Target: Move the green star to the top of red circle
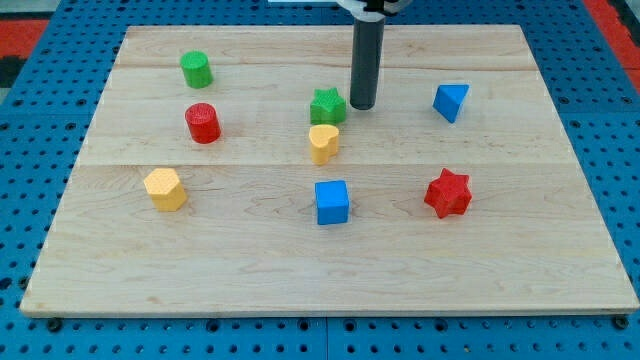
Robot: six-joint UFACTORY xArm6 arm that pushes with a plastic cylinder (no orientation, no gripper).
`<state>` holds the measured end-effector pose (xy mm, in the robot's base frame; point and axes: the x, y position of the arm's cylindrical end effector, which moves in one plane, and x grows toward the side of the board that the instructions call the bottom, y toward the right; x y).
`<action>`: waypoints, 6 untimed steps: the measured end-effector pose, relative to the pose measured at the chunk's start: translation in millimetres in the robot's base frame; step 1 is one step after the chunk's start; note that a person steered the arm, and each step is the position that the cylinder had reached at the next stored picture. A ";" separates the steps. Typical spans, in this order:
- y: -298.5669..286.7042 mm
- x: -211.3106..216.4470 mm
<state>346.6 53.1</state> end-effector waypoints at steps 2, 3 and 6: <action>3.7 26.6; -32.4 -7.1; -42.5 -33.4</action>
<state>313.2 10.6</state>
